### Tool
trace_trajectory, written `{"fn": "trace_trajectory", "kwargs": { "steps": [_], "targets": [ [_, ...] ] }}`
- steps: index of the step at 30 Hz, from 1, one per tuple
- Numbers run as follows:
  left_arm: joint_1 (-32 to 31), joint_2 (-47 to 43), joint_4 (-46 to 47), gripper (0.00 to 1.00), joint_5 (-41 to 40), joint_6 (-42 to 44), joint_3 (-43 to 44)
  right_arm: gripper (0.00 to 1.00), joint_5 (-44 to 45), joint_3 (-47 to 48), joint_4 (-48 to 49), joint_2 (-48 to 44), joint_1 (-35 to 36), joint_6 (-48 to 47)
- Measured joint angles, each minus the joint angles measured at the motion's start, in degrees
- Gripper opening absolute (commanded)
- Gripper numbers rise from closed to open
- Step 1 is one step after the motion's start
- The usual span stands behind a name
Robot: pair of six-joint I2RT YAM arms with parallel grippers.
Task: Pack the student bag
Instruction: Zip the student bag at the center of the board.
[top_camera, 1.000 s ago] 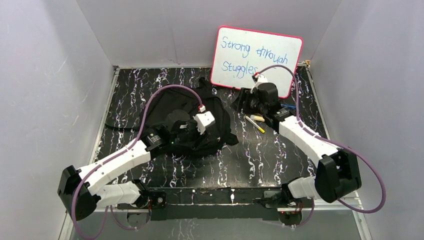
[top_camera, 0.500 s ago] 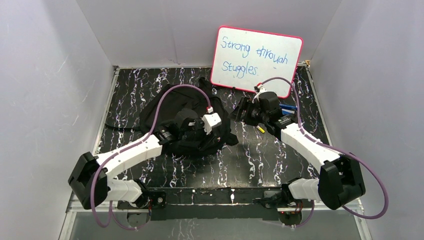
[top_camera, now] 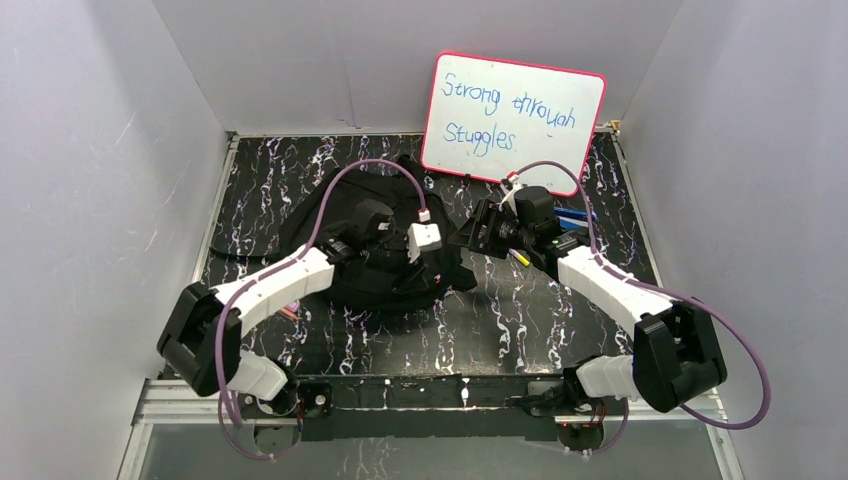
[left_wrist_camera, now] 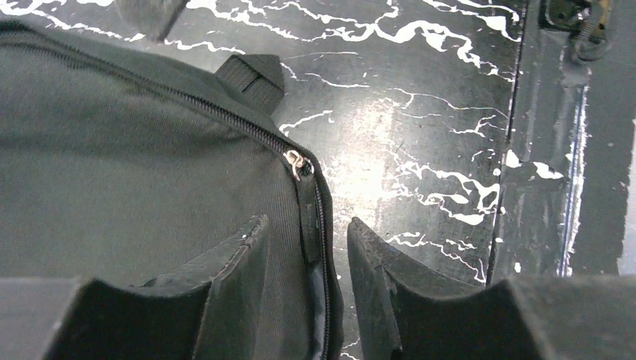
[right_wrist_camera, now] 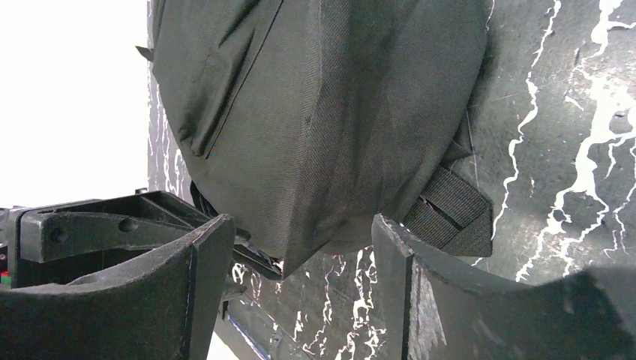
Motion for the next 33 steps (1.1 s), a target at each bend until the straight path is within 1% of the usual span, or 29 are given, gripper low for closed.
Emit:
{"fn": "trace_trajectory", "kwargs": {
  "steps": [6,13,15,16,20,25,26,33],
  "targets": [
    [0.94,5.77,-2.05,0.42,6.88,3.61,3.63,0.74,-1.53,-0.39,1.03,0.63,0.0,0.24],
    [0.94,7.63,-2.47,0.43,8.48,4.63,3.63,0.73,-2.49,-0.42,1.33,0.94,0.0,0.24],
    [0.96,7.65,-2.47,0.39,8.83,4.66,3.61,0.73,-2.64,-0.44,1.38,0.94,0.0,0.24],
    [0.98,7.65,-2.47,0.34,8.94,4.66,3.61,0.73,-2.71,-0.42,1.44,0.96,0.0,0.24],
    [0.98,7.69,-2.49,0.22,9.33,4.55,3.61,0.73,-2.75,-0.42,2.03,1.22,0.0,0.24],
    [1.01,8.04,-2.78,0.02,9.92,4.52,3.63,0.73,-2.91,-0.42,2.27,1.57,0.0,0.24],
    [1.01,8.17,-2.97,0.0,10.14,4.52,3.63,0.73,-2.91,-0.42,2.27,1.57,0.0,0.24],
    [1.01,9.07,-4.76,0.0,10.08,4.33,4.37,0.73,-2.91,-0.44,2.32,1.57,0.0,0.24]
  ]
}}
